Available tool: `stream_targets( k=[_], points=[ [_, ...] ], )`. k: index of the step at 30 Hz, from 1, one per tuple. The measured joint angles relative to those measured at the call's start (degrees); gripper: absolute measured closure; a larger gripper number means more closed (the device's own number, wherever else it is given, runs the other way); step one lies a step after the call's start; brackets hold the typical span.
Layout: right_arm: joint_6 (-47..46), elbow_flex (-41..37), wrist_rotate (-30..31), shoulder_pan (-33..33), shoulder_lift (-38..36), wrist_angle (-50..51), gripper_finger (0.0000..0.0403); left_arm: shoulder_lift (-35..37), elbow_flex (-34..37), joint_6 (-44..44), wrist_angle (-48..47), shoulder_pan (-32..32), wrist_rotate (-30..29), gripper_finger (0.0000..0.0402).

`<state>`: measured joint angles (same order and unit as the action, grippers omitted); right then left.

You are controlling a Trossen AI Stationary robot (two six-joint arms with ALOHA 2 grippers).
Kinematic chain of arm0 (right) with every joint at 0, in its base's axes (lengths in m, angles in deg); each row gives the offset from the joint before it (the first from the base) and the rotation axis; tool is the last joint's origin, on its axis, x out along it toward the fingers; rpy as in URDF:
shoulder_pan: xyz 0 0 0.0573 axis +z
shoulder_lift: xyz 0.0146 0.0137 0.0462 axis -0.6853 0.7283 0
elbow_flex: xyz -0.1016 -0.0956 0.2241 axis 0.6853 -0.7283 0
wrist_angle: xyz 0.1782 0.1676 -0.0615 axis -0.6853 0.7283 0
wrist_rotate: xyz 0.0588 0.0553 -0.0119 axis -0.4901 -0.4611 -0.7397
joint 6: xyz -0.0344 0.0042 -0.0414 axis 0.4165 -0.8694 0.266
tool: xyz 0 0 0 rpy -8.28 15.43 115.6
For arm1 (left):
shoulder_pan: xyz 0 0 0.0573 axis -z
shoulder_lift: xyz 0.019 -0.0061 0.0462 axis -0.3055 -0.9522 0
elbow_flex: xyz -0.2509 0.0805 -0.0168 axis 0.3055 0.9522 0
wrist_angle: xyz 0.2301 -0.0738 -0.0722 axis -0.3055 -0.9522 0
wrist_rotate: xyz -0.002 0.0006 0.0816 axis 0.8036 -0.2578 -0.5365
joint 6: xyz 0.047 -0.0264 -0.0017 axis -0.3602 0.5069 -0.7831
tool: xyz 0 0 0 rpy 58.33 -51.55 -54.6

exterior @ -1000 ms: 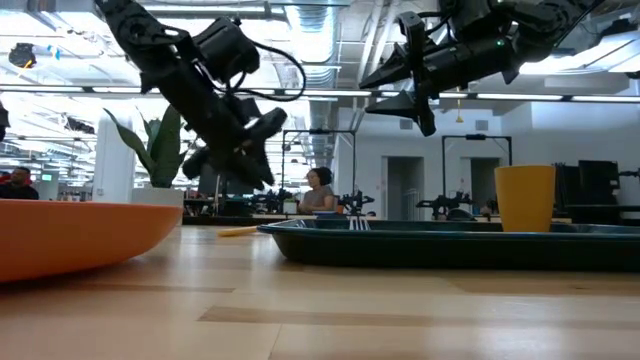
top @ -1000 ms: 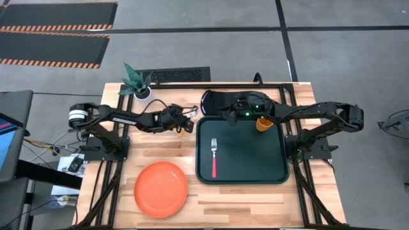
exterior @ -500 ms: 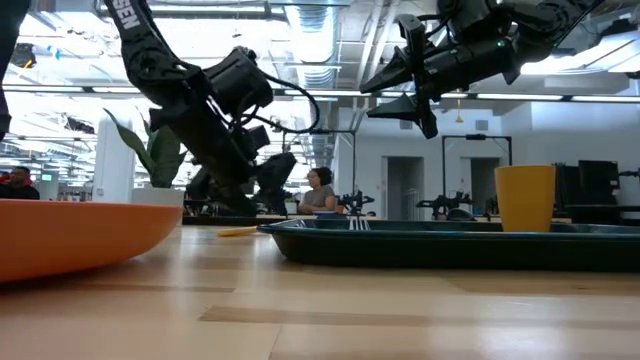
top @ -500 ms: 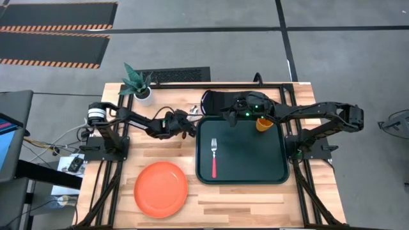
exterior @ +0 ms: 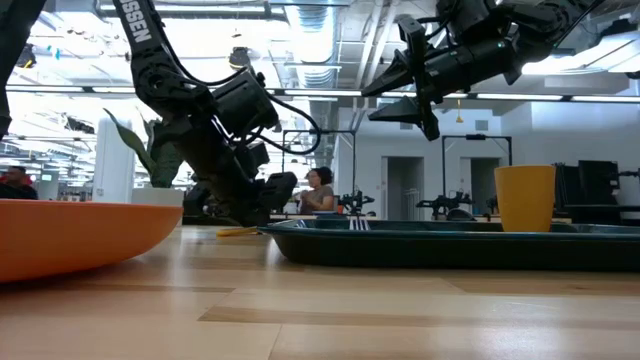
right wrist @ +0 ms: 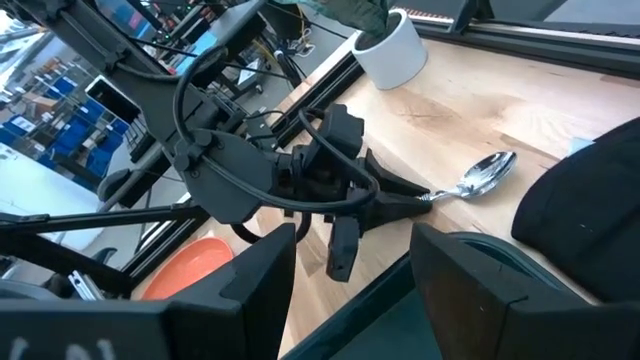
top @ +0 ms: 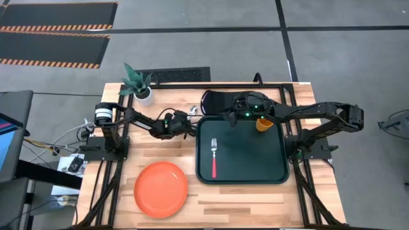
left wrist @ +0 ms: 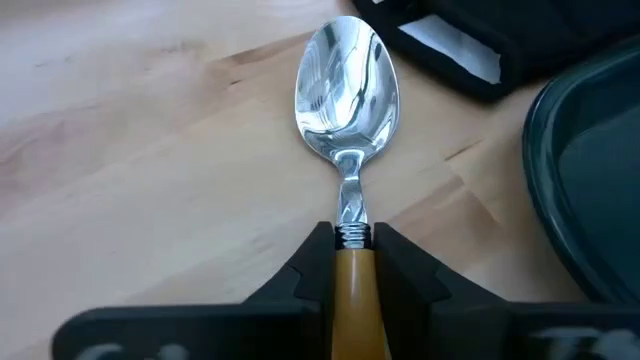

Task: Pick and place plate/cup/fork/spoon on tray
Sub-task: Put the yellow spoon to the left of the pink fork on the green serving tray

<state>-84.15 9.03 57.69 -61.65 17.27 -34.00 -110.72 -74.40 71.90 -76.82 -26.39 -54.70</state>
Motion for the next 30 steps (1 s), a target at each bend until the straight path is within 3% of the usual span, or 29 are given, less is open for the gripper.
stream_targets(
  k=[5,12,21,30],
  points=[
    [0.0,0.0,0.0,0.0,0.0,0.0,0.0179,1.2,0.2,0.8,-0.5,-0.1,1.4,0.0368],
    [0.0,0.0,0.0,-0.2,0.0,0.0,0.0179,9.2,0.7,-0.4,-4.5,0.2,5.9,0.0368],
    [-1.3,0.0,0.7,-1.3,0.1,-0.2,0.0179,19.4,0.5,-1.9,-6.3,1.9,2.9,0.0368],
    [-4.3,6.2,0.7,-1.2,8.3,-0.7,0.0179,24.1,-3.4,-5.9,-9.9,6.1,-2.9,0.0368]
  ],
)
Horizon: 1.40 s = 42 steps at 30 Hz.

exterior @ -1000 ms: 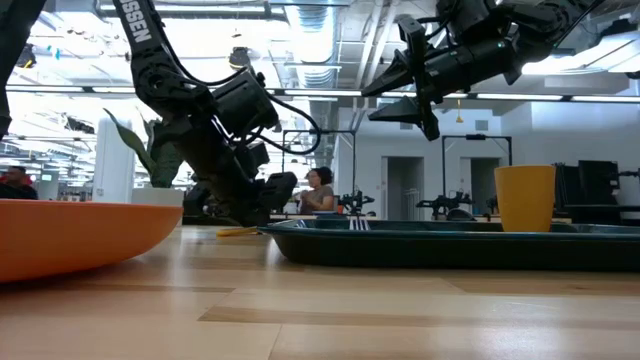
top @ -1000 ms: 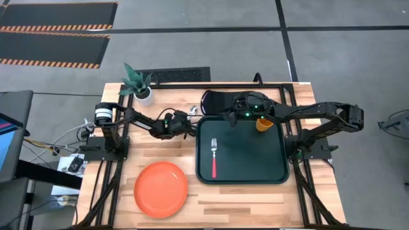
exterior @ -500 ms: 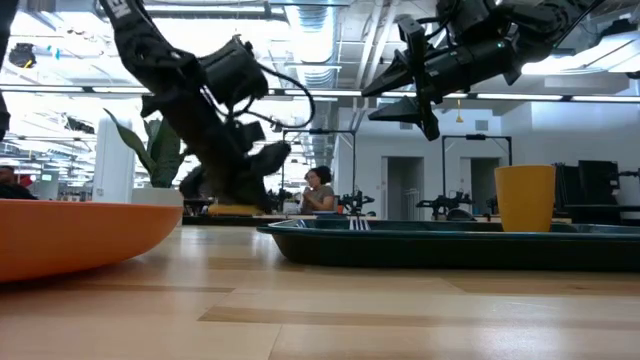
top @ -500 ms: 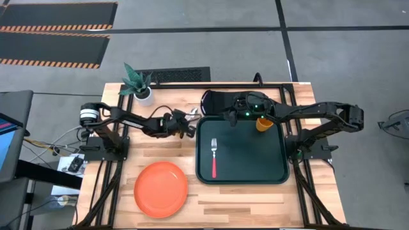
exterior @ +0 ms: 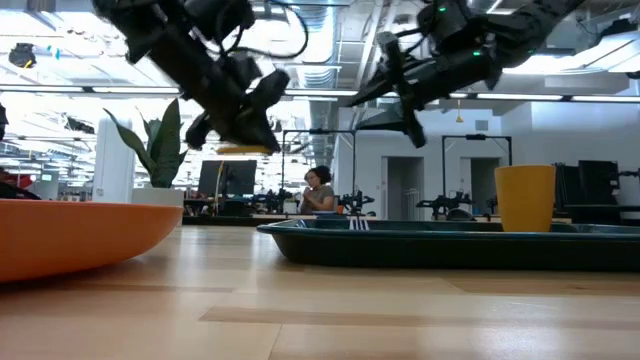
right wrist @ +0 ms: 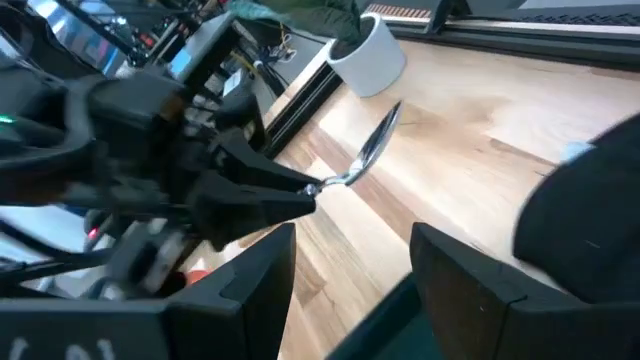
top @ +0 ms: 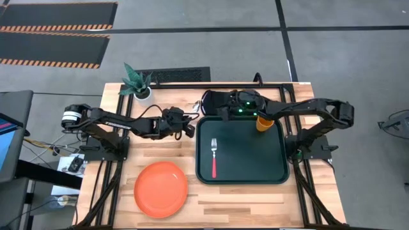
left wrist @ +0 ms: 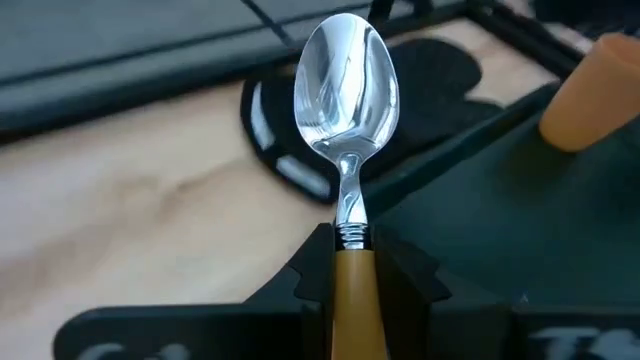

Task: Pick and place plate/cup/fork/spoon on tray
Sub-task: Put the yellow spoon to the left of the pink fork on the green serving tray

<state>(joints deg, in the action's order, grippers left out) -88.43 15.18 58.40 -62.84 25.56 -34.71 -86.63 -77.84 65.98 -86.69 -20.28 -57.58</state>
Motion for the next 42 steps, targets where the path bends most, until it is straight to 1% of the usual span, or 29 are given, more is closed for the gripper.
stream_targets(
  k=[3,8,11,15,19,26,30,34,42],
  points=[
    [1.4,4.2,0.1,0.1,3.6,-0.1,0.0179,0.1,-3.7,-1.8,-4.0,0.8,-3.3,0.0368],
    [2.5,9.0,0.3,0.0,7.1,0.0,0.0179,0.1,-7.9,-1.5,-11.1,1.0,-8.1,0.0368],
    [3.5,10.8,1.1,-0.4,8.1,-0.1,0.0179,0.1,-9.3,-1.2,-14.2,1.1,-8.3,0.0368],
    [5.2,13.4,0.8,-1.3,9.9,-0.1,0.0179,0.1,-9.4,-2.4,-14.1,1.9,-8.3,0.0368],
    [5.2,15.0,-2.2,-2.2,11.8,0.1,0.0179,0.1,-9.4,-6.0,-14.1,2.6,-8.0,0.0368],
    [4.7,16.1,-3.7,-1.8,15.0,1.9,0.0179,0.1,-9.4,-7.8,-13.8,2.7,-7.8,0.0368],
    [5.3,16.1,-3.5,-1.8,15.1,1.8,0.0183,0.1,-9.4,-7.8,-13.8,2.7,-7.8,0.0368],
    [7.2,16.1,-1.7,-2.4,15.0,1.5,0.0195,0.1,-9.4,-7.5,-13.8,2.7,-7.8,0.0368],
    [7.4,16.2,-2.5,-4.3,14.8,1.4,0.0213,0.1,-9.4,-7.4,-13.8,2.7,-8.1,0.0368]
  ],
)
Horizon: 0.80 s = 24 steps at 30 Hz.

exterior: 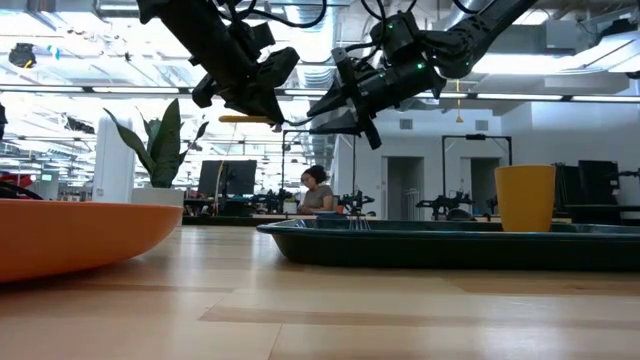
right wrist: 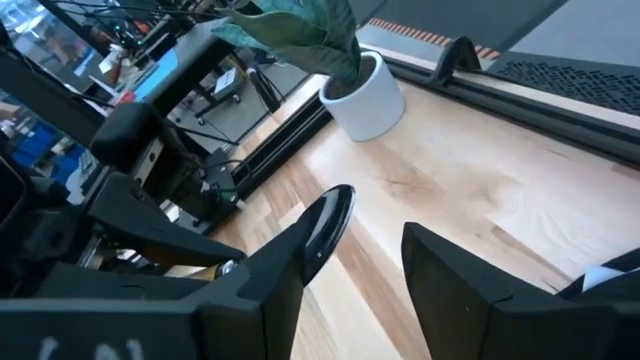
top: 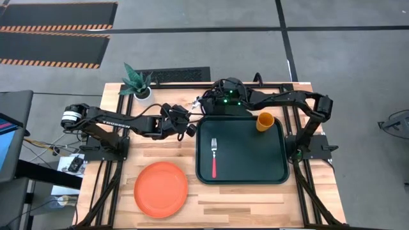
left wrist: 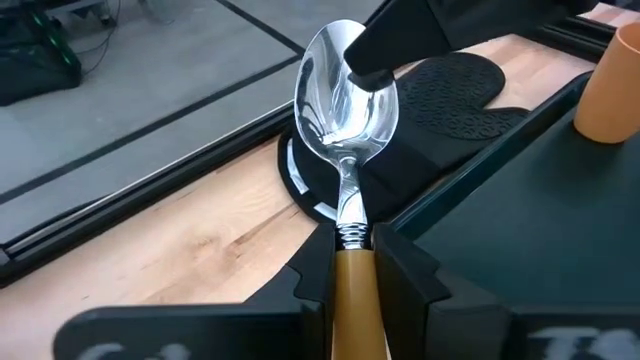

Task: Pick and place plate/cup/fork/spoon on tray
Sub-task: Put the yellow spoon to the left of the pink fork on the green serving tray

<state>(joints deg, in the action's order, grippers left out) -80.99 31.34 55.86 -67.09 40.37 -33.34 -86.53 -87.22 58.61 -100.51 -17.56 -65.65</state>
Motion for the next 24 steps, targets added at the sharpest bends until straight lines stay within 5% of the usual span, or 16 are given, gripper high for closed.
stream_targets(
  k=[9,17,24],
  points=[
    [0.4,0.0,-1.3,0.0,0.0,-1.5,0.0274,0.0,0.0,-0.9,1.9,0.0,0.0,0.0368],
    [0.2,0.0,-3.6,-0.2,0.0,-3.1,0.0386,0.0,0.0,-1.1,2.1,0.0,-0.2,0.0373],
    [-0.6,0.0,-5.8,-0.4,-0.1,-3.8,0.0398,0.0,0.0,-1.1,2.3,0.0,-0.2,0.0371]
  ],
)
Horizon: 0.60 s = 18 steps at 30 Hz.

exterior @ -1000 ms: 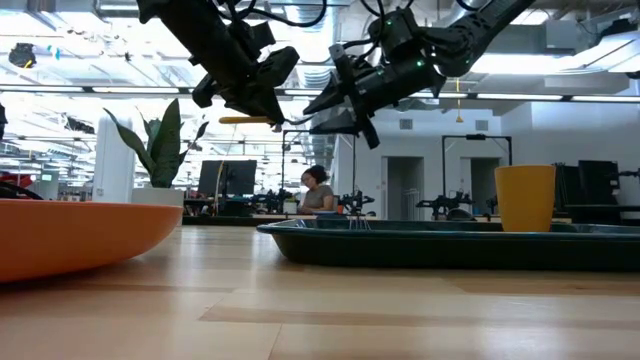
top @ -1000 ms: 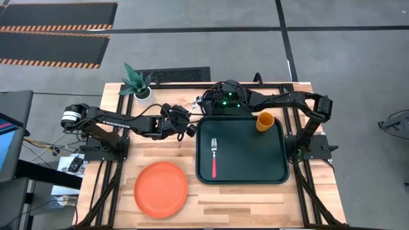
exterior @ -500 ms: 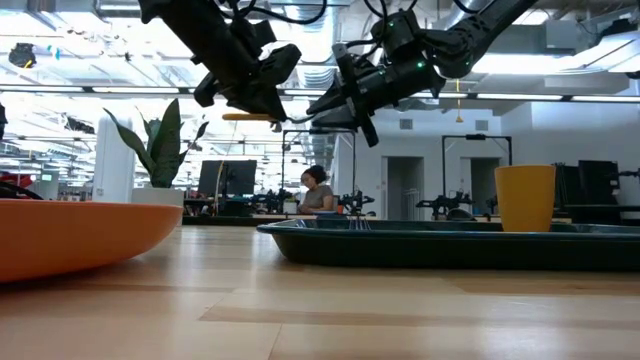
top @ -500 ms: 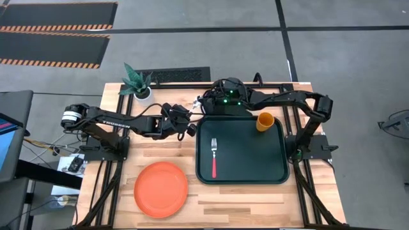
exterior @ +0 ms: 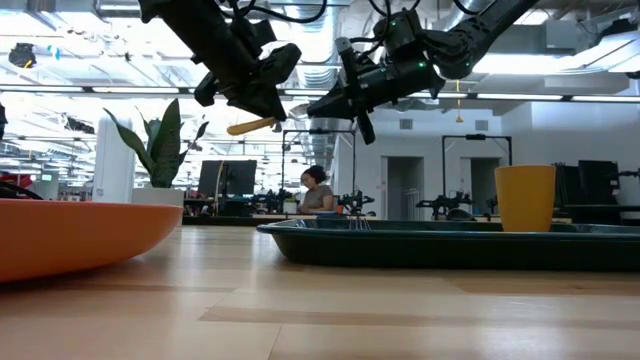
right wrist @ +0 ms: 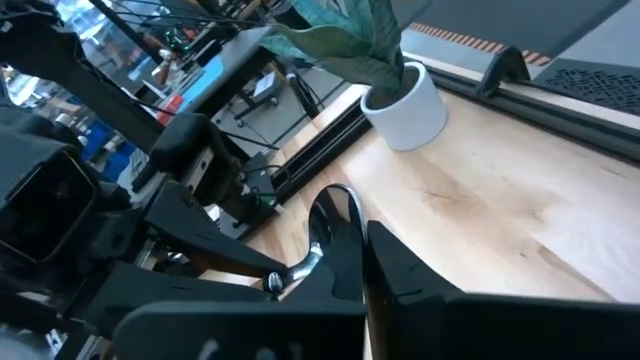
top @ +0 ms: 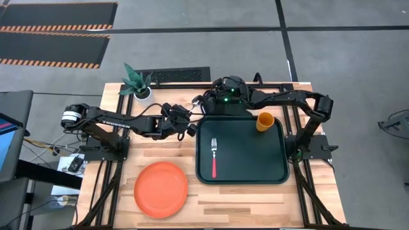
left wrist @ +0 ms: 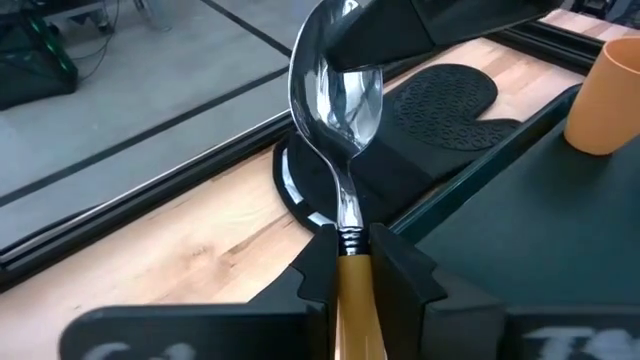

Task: Pick and place plate/cup/fork/spoon on tray
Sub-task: Put the yellow spoon to the left of the pink fork on the green serving tray

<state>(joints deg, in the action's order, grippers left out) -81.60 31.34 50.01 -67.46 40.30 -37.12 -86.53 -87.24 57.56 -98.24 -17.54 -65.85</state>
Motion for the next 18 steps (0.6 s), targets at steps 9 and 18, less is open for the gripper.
stream_targets(
  k=[9,18],
  points=[
    [-0.2,0.0,-8.5,-3.5,0.0,3.3,0.04,0.0,-0.1,0.9,1.0,0.2,9.5,0.0258],
    [9.4,0.0,-15.1,-1.8,0.1,19.6,0.0401,7.2,-0.1,4.0,-4.9,0.2,13.8,0.0151]
  ],
)
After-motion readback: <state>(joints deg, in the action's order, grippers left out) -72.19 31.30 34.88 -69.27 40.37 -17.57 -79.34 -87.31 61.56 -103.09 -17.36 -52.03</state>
